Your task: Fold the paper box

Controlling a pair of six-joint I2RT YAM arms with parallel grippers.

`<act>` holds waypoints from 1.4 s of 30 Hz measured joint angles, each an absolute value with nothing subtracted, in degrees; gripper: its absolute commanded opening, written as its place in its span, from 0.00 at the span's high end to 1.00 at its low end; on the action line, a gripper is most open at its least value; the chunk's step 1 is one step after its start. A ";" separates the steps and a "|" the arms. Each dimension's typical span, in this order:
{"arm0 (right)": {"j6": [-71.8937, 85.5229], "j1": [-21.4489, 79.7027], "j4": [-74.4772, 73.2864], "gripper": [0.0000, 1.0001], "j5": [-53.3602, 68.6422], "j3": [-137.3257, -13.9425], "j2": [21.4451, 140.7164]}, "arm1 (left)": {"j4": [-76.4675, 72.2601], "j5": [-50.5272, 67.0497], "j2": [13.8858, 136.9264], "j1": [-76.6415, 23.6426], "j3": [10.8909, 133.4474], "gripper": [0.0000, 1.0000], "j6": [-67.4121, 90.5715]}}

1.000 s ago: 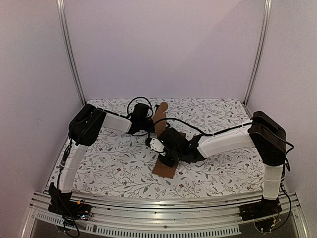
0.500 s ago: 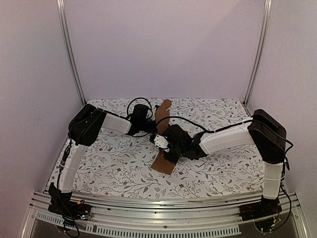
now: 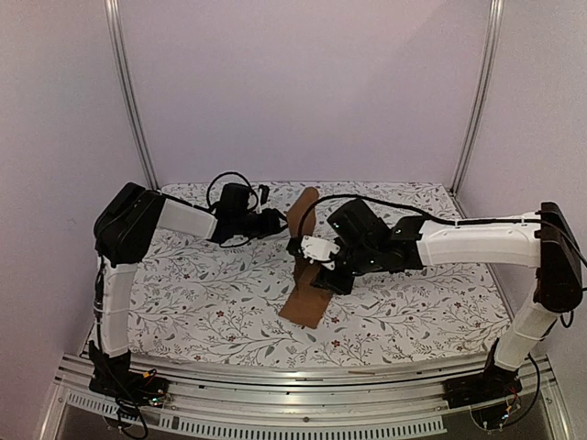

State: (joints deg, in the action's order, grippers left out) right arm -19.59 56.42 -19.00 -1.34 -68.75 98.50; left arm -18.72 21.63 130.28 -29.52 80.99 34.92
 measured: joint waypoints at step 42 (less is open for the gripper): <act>-25.17 34.68 -46.19 0.49 12.23 -97.54 123.37 | -9.17 -18.70 81.56 -55.48 31.79 0.51 41.87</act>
